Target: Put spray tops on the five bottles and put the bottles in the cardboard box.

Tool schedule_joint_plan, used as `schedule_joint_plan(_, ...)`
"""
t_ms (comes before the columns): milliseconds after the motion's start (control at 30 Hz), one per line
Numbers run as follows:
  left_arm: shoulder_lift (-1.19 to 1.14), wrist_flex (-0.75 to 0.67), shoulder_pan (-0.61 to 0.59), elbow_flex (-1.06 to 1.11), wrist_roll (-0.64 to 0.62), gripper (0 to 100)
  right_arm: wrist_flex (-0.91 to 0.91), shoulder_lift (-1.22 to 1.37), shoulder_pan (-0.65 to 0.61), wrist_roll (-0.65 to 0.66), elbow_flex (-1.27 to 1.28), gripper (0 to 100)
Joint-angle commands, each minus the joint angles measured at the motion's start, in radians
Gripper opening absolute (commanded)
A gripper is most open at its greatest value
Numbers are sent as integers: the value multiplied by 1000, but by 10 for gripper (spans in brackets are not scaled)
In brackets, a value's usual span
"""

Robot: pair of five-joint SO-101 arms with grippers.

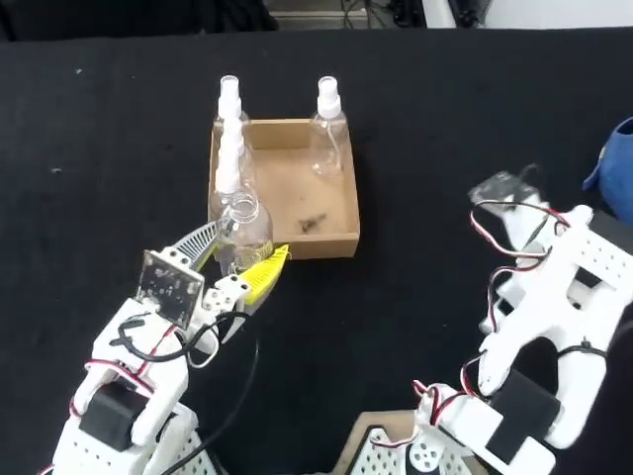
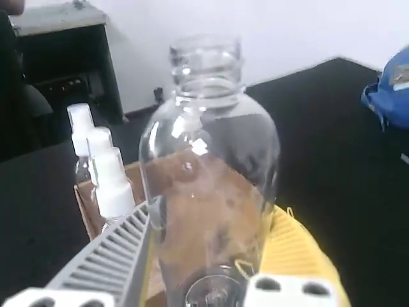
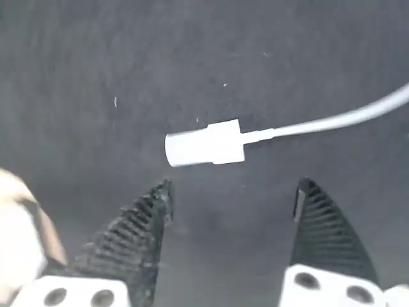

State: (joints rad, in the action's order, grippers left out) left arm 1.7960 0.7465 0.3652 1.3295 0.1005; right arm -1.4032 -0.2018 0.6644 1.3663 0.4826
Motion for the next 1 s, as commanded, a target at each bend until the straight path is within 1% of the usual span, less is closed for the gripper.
schedule_joint_plan(0, 9, -31, 7, -4, -9, 29, 26, -4, 25, 319, -53, 266)
schedule_joint_plan(133, 9, -31, 7, -2, -9, 29, 173, -4, 28, 552, 30, 265)
schedule_joint_plan(267, 9, -32, 7, -2, -8, 29, 255, -4, 29, 781, 151, 265)
schedule_joint_plan(367, 9, -32, 7, -2, -8, 29, 333, -4, 29, 867, 228, 264)
schedule_joint_plan(600, 9, -32, 5, -8, -8, 29, 549, -4, 29, 927, 380, 264)
schedule_joint_plan(733, 9, -32, 5, -8, -8, 29, 617, -4, 29, 928, 450, 255)
schedule_joint_plan(767, 9, -32, 5, -8, -8, 29, 621, -8, 29, 928, 463, 229)
schedule_joint_plan(833, 9, -31, 5, -8, -8, 29, 611, -13, 29, 922, 476, 142)
schedule_joint_plan(900, 9, -29, 5, -8, -8, 29, 606, -15, 29, 853, 473, 31)
schedule_joint_plan(933, 9, -26, 5, -8, -8, 29, 617, -15, 25, 804, 472, 5)
schedule_joint_plan(967, 9, -26, 5, -8, -8, 29, 620, -15, 28, 749, 458, 27)
